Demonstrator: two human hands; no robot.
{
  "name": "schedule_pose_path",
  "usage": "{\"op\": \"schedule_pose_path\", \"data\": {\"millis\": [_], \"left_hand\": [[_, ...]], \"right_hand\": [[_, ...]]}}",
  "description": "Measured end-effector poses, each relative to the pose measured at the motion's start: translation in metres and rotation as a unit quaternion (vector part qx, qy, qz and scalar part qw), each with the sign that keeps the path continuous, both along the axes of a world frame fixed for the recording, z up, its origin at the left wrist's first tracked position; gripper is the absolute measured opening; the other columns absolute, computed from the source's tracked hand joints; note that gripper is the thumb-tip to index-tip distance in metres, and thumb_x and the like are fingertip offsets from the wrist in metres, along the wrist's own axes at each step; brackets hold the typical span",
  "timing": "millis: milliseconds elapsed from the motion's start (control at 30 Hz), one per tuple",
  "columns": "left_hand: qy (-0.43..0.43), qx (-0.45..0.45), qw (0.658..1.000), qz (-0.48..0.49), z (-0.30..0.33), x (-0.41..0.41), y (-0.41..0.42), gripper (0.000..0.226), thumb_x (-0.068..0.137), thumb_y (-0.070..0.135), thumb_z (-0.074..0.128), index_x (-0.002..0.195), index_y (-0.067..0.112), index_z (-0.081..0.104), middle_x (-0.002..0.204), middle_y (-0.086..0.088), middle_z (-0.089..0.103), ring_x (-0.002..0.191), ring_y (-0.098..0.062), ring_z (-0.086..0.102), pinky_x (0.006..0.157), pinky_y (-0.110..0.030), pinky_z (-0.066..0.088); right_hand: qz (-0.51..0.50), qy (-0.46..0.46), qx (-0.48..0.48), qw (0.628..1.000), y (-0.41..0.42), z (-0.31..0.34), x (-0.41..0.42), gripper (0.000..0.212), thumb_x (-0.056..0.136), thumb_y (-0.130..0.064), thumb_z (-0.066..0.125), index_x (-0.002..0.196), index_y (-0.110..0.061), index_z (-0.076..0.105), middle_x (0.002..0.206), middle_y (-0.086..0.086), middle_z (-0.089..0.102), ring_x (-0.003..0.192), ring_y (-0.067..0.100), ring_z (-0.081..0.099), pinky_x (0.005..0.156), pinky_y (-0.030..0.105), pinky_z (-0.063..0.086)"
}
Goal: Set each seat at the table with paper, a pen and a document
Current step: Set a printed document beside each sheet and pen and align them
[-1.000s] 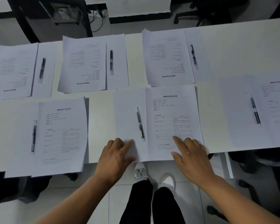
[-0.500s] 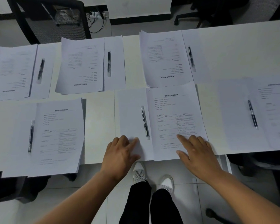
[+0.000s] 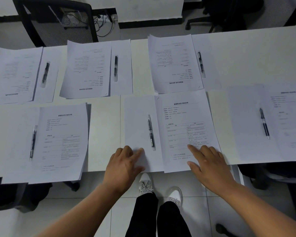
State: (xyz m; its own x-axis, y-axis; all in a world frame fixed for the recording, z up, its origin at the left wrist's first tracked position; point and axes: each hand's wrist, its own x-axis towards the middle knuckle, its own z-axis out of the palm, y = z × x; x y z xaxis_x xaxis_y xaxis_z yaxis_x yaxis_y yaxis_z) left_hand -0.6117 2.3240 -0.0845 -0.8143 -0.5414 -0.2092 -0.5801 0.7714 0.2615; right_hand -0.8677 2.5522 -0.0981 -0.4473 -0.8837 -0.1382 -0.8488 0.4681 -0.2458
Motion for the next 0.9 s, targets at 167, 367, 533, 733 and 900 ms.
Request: {"op": "schedule_pose_path", "data": {"millis": [167,367,533,733,900], "left_hand": [[0.006,0.003,1.000,0.002,0.0010,0.0077,0.0034,0.067,0.083,0.047,0.090,0.141,0.030,0.063,0.105,-0.001,0.059,0.092,-0.029,0.060,0.075,-0.041,0.057],[0.004,0.003,1.000,0.001,0.0005,0.0070,0.0010,0.064,0.086,0.050,0.087,0.142,0.031,0.062,0.107,-0.001,0.060,0.092,-0.028,0.060,0.076,-0.041,0.058],[0.006,0.005,1.000,0.006,0.0022,0.0049,-0.0011,0.064,0.086,0.050,0.087,0.142,0.031,0.063,0.106,-0.001,0.059,0.093,-0.029,0.060,0.076,-0.041,0.057],[0.006,0.014,1.000,0.012,0.0035,0.0024,-0.0018,0.062,0.088,0.051,0.084,0.143,0.032,0.061,0.109,-0.001,0.059,0.096,-0.029,0.059,0.079,-0.042,0.056],[0.004,0.025,0.999,0.022,0.0086,0.0017,-0.0001,0.060,0.092,0.051,0.080,0.145,0.033,0.058,0.112,-0.001,0.058,0.100,-0.028,0.058,0.083,-0.041,0.055]], "right_hand": [[-0.003,0.004,-0.002,1.000,0.0012,-0.0008,0.0020,0.063,0.100,-0.051,0.043,0.151,-0.016,0.057,0.105,0.000,0.061,0.093,0.026,0.054,0.079,0.044,0.054],[-0.004,0.010,-0.010,1.000,-0.0006,-0.0026,0.0032,0.063,0.100,-0.050,0.043,0.150,-0.015,0.058,0.105,0.002,0.063,0.092,0.027,0.056,0.081,0.044,0.054],[-0.006,0.022,-0.014,1.000,-0.0008,-0.0048,0.0046,0.062,0.100,-0.050,0.045,0.149,-0.015,0.058,0.106,0.002,0.063,0.093,0.027,0.055,0.081,0.044,0.054],[-0.003,0.032,-0.014,0.999,0.0014,-0.0046,0.0061,0.061,0.099,-0.048,0.050,0.149,-0.015,0.059,0.105,0.002,0.063,0.092,0.026,0.055,0.080,0.043,0.053],[-0.007,0.035,-0.013,0.999,0.0031,-0.0037,0.0100,0.060,0.097,-0.046,0.055,0.149,-0.015,0.058,0.105,0.003,0.064,0.092,0.028,0.057,0.080,0.044,0.054]]}}
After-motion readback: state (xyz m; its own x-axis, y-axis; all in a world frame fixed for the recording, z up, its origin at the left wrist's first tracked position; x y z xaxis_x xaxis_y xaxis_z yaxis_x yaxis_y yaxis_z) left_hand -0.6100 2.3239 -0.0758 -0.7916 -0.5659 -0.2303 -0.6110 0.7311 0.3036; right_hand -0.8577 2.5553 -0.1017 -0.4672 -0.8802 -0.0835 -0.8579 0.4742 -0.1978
